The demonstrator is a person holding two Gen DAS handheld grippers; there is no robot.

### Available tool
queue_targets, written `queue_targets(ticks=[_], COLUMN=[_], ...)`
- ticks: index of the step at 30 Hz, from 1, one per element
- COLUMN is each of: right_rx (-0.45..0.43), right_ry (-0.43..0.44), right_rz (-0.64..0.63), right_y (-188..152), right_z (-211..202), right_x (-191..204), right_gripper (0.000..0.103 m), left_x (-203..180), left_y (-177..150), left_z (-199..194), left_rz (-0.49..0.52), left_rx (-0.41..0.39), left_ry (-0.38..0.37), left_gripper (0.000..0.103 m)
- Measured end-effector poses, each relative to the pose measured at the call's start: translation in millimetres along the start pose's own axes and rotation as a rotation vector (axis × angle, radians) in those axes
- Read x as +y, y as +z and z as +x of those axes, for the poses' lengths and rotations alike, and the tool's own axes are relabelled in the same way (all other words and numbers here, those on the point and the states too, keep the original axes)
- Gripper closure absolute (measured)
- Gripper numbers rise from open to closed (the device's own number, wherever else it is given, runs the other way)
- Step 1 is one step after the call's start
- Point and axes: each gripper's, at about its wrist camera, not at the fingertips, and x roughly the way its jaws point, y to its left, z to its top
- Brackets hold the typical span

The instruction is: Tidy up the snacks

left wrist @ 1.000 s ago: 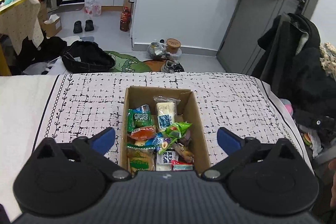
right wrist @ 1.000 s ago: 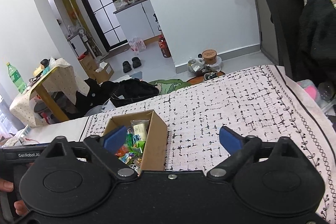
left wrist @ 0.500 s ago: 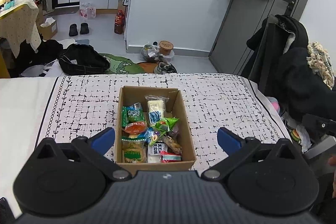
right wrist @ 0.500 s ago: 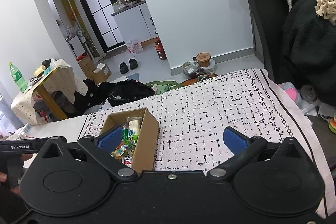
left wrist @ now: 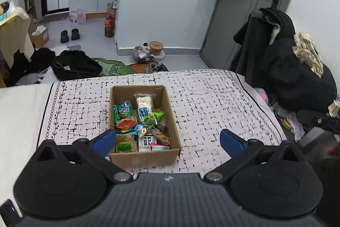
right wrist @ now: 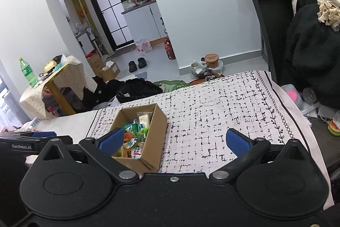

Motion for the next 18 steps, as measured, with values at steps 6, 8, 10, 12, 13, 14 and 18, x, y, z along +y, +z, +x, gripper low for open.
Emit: queue_targets(ticks=[6,8,10,12,13,14,18], right_rx=[-0.007,-0.004,0.000,0.005,0.007,0.008,-0.002], right_ry=[-0.010,0.000,-0.005,0.003,0.006,0.010,0.028], right_rz=[-0.022,-0.031,-0.036,-0.034,-0.034,-0.036,-0.055], right_y=[-4,-5,-8,-11,-11,-10,-10], right_z=[-12,-15,-17,-19,-20,-20,-22], right_x=[6,8,8,8,8,9,14], right_gripper=[0.000,0.000,0.000,0.000,0.000,0.000,0.000], left_x=[-5,-4,-2,1,2,3,8], left_y=[-8,-11,-14,-16,-18,-19,-24], left_z=[-8,-9,-9,-10,-10,-11,-12], left_rz=[0.027,0.024,0.012,0.002,0.000,-0.005,-0.032], left_rx=[0.010,0.016,0.019,0.023,0.024,0.026,0.033], left_ry=[-0.002,-0.006,-0.001,0.003,0.007,0.009,0.009], left_gripper=[0.000,0.000,0.000,0.000,0.000,0.000,0.000])
